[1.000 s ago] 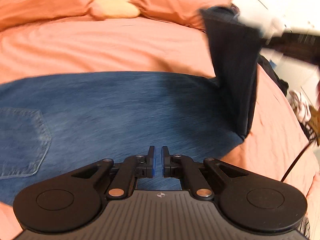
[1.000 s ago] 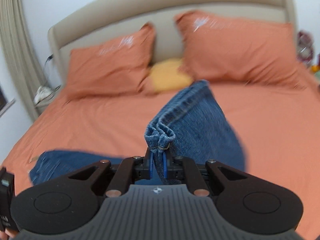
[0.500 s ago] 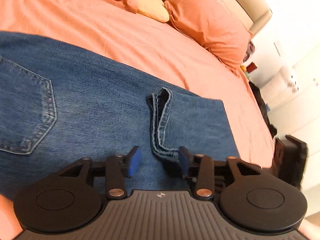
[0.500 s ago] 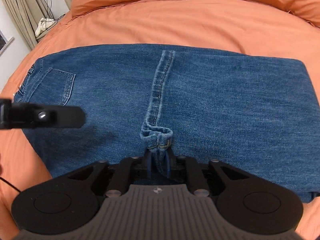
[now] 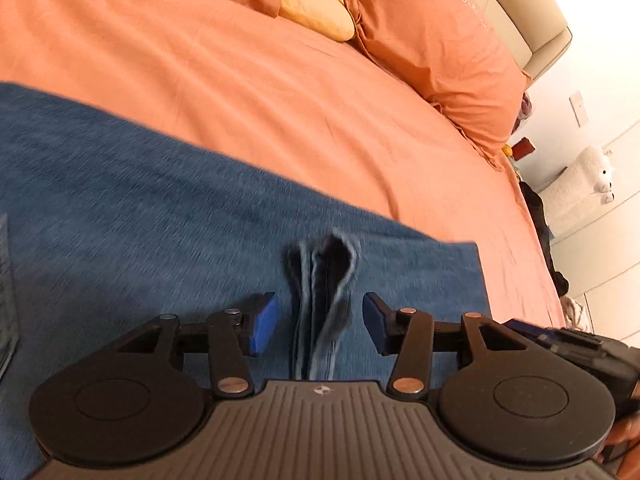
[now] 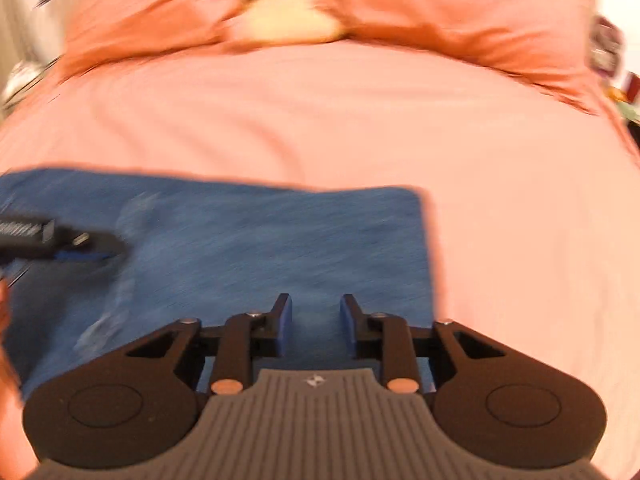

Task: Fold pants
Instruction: 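Lower the hem onto the jeans near the back pocket and open the right tool, then pinch the folded hem edge with the left tool and smooth it flat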

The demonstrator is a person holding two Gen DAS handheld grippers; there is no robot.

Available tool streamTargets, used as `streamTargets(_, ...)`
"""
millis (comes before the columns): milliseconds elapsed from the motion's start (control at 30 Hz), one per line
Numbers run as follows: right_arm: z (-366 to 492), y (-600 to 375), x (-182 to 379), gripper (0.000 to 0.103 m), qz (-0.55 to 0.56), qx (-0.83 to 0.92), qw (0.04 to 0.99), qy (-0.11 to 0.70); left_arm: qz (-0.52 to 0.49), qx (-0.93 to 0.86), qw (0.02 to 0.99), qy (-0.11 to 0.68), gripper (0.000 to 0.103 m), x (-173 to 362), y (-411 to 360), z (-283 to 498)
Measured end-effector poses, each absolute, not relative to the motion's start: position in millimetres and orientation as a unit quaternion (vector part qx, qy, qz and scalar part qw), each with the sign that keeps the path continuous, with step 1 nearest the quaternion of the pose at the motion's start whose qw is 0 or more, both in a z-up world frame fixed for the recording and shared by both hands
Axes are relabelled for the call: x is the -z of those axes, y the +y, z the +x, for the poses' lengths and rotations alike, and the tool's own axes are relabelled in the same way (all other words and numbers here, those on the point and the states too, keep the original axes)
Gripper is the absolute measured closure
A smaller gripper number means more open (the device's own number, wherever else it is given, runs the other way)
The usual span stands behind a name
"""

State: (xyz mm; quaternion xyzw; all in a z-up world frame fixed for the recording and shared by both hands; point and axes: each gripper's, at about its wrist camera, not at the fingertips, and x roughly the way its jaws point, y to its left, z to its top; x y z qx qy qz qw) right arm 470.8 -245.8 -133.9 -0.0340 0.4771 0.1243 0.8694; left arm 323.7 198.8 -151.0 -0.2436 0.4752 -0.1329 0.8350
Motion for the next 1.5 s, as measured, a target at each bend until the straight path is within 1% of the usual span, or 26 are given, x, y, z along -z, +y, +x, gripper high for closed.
streamTargets(33,480,-254,135,0.091,-0.031,-0.113,0.873,0.473,-0.239,0.132,0.838,0.473,0.057,153,196,330)
streamTargets(67,489,-261,136,0.094,-0.027,-0.103,0.876,0.47,-0.231,0.131,0.84,0.474,0.067,153,193,335)
streamTargets(100,500,-264,138,0.094,-0.022,-0.097,0.879,0.467,-0.216,0.13,0.841,0.479,0.072,154,190,340)
streamTargets(133,510,-268,141,0.097,-0.017,-0.094,0.881,0.464,-0.199,0.132,0.842,0.483,0.081,155,185,344)
streamTargets(167,519,-271,145,0.101,-0.015,-0.091,0.882,0.463,-0.178,0.131,0.844,0.488,0.082,156,181,349)
streamTargets(200,529,-272,149,0.102,-0.012,-0.088,0.882,0.464,-0.155,0.13,0.847,0.492,0.083,156,176,352)
streamTargets(300,558,-275,168,0.103,0.0,-0.082,0.878,0.471,-0.112,0.129,0.849,0.5,0.084,161,167,356)
streamTargets(367,579,-278,187,0.103,0.012,-0.073,0.872,0.484,-0.101,0.129,0.849,0.502,0.083,166,164,356)
streamTargets(467,595,-284,210,0.103,0.04,-0.066,0.865,0.496,-0.1,0.131,0.851,0.499,0.079,172,166,358)
streamTargets(567,598,-284,215,0.103,0.044,-0.058,0.865,0.496,-0.103,0.134,0.848,0.502,0.078,174,167,360)
streamTargets(633,595,-282,210,0.103,0.028,-0.062,0.865,0.497,-0.107,0.132,0.845,0.508,0.078,171,166,360)
streamTargets(733,577,-284,196,0.103,0.023,-0.075,0.864,0.498,-0.101,0.123,0.848,0.506,0.075,161,161,354)
streamTargets(800,555,-289,189,0.103,0.019,-0.087,0.859,0.505,-0.091,0.119,0.855,0.496,0.075,154,157,343)
streamTargets(1000,457,-315,177,0.103,-0.001,-0.125,0.852,0.508,-0.084,0.129,0.87,0.468,0.075,127,152,295)
streamTargets(1100,421,-322,175,0.103,-0.003,-0.136,0.851,0.507,-0.062,0.142,0.865,0.478,0.075,125,142,276)
streamTargets(1167,408,-322,175,0.103,-0.013,-0.137,0.853,0.503,-0.041,0.136,0.864,0.483,0.076,129,135,266)
streamTargets(1300,398,-320,185,0.103,-0.022,-0.135,0.857,0.497,-0.051,0.116,0.861,0.492,0.077,140,135,255)
streamTargets(1433,394,-311,199,0.103,-0.043,-0.131,0.86,0.491,-0.051,0.088,0.864,0.494,0.068,155,135,254)
streamTargets(1500,394,-305,199,0.103,-0.066,-0.128,0.86,0.49,-0.07,0.067,0.865,0.492,0.067,156,138,253)
